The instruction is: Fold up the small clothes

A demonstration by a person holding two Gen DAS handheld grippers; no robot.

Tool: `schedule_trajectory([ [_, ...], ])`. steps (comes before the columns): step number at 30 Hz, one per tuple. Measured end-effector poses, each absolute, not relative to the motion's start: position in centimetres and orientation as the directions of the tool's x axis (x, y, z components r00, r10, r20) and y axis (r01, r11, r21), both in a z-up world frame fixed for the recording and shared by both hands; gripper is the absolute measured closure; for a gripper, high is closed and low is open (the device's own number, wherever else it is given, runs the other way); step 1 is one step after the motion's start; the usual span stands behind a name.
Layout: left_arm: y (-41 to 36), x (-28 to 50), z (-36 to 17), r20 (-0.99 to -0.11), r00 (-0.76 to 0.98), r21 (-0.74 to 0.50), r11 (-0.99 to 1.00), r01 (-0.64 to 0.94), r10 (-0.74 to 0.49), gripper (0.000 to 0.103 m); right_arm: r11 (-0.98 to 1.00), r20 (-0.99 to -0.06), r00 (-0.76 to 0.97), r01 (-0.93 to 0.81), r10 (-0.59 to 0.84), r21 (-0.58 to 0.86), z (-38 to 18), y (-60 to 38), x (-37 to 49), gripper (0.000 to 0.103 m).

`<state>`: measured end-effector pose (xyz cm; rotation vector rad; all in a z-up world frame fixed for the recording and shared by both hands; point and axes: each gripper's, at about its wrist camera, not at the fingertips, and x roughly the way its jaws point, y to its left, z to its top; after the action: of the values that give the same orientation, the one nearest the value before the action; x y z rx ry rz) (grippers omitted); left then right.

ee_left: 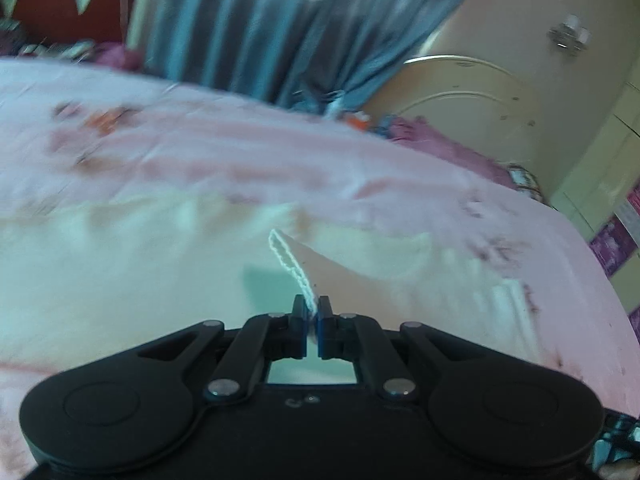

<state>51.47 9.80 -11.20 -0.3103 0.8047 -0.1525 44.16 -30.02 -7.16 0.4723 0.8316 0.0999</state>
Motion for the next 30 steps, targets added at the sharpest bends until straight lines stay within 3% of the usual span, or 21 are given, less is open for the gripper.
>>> schedule_trajectory([
  [10,13.2,50.7,-12.5,-0.678,0.700,-0.375,0.924,-0.068,-0.223,0.099,0.940,-0.705,0.670,0.035,0.230,0.340,-7.0,-28.5,45.0,0.079],
  [27,16.2,50.8,-14.3,-0.707,0.688,-0.315,0.944,-0.097,-0.165,0.099,0.959,-0.709,0.682,0.039,0.179,0.279,-7.4,-28.5,45.3,0.080],
  [30,16.5,50.6,-14.0,-0.698,0.699,-0.315,0.943,-0.108,-0.153,0.099,0.950,-0.715,0.678,0.081,0.169,0.301,-7.4,-29.6,45.5,0.085],
])
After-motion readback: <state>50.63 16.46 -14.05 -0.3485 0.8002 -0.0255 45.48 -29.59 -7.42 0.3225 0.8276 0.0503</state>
